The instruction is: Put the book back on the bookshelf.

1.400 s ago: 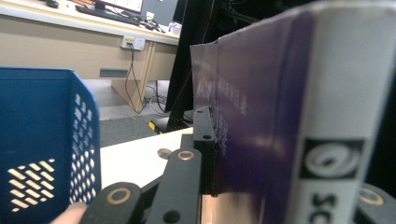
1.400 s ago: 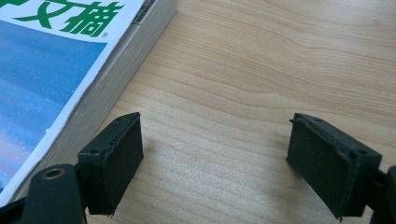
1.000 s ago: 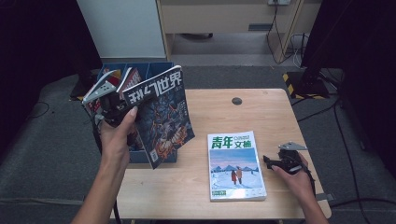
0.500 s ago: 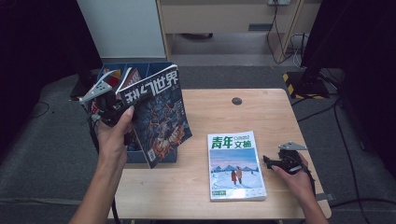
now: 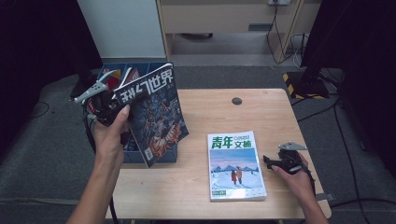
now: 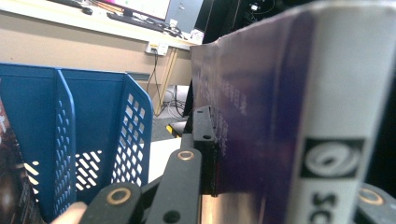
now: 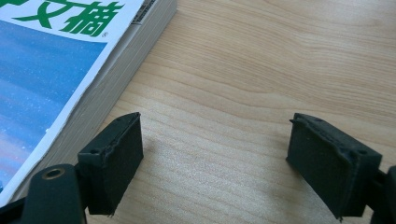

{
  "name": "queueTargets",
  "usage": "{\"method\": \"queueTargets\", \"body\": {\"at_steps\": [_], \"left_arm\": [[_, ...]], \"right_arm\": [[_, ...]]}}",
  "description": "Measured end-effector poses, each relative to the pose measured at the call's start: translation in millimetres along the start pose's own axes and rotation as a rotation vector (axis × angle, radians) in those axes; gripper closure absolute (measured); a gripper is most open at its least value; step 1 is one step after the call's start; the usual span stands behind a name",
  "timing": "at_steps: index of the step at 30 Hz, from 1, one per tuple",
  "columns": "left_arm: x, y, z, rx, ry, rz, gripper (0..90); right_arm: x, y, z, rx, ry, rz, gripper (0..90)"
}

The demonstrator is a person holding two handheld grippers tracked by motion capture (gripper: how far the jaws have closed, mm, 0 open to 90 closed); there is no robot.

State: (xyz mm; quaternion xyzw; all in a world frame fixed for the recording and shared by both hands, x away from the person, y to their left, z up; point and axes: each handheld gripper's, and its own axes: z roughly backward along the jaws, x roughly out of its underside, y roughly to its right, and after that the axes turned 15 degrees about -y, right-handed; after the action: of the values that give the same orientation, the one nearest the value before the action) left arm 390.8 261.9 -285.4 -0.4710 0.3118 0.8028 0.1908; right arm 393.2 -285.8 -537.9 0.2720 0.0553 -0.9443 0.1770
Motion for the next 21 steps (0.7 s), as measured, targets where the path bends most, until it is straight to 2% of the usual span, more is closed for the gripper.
{"method": "queueTargets", "body": {"at_steps": [21], "left_arm": [[0.2, -17.3, 13.4, -0.057, 0.020, 0.021, 82.1]], "right_arm": [[0.0, 0.0, 0.0, 0.000, 0.000, 0.000, 18.2]]}}
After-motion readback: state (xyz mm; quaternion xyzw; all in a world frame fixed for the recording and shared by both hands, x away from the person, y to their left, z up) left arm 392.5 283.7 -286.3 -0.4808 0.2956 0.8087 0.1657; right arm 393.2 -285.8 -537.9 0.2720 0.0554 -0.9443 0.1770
